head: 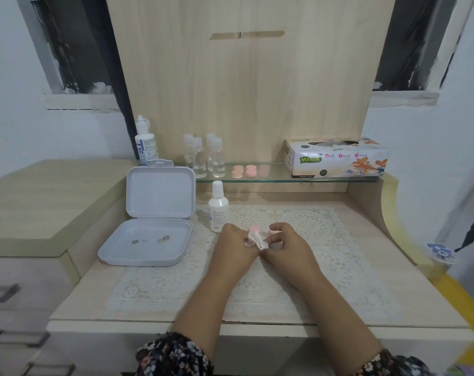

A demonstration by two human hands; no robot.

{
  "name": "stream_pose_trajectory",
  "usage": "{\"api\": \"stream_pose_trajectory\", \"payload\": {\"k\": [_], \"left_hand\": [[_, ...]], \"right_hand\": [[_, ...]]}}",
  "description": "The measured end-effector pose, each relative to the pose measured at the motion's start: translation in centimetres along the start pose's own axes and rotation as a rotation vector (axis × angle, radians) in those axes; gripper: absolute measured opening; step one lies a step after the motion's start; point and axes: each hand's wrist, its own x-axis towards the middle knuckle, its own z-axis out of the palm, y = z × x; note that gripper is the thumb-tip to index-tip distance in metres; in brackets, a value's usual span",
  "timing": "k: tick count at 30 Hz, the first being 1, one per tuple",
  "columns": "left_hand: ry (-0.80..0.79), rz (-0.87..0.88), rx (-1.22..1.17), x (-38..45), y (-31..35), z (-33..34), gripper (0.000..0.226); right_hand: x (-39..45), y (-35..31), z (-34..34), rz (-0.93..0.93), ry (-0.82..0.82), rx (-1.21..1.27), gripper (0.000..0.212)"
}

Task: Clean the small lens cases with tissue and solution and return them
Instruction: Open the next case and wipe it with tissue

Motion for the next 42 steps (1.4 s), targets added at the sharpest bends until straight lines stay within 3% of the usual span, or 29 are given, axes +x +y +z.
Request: {"api": "stream_pose_trajectory", "payload": {"k": [10,13,15,18,22,25,34,39,42], "left_hand": [[0.061,-0.063,0.114,0.4,1.1,0.2,0.038],[0.129,-0.028,-0.009,0.2,0.7,0.1,0.038],[0.257,-0.046,-0.132,0.1,0.5,-0.5,0.029],[0.375,-0.101,-0.275,0.0,0.3,-1.4,0.032],[0.179,-0.031,-0.384,-0.6,0.8,-1.2,0.028],[0.025,-0.022,-0.449,-1.1,1.5,-1.1,0.044],[0.131,-0.060,-0.424,-1.0,1.1,-1.1,0.019],[0.192,-0.243,-0.861,-0.5,1.7,-2.0,0.014],[0.228,-0.333,-0.925,-0.2,1.3,-2.1,0.011]], "right_hand": [[0.0,0.1,-0.1,-0.023,0.001,0.005,0.048],[0.0,0.2,-0.1,-0.077,-0.012,-0.024,0.045],[-0.2,0.2,-0.1,-0.130,-0.006,-0.045,0.042],[-0.3,0.1,-0.2,-0.154,0.039,0.085,0.031],[-0.4,0.2,-0.3,-0.175,0.059,0.219,0.030],[-0.5,0.2,-0.5,-0.147,0.014,0.341,0.029],[-0.7,0.0,-0.6,-0.094,0.006,0.455,0.031],[-0.9,-0.4,-0.6,-0.092,0.094,0.522,0.024],[-1.0,-0.7,-0.7,-0.144,0.125,0.533,0.029]]}}
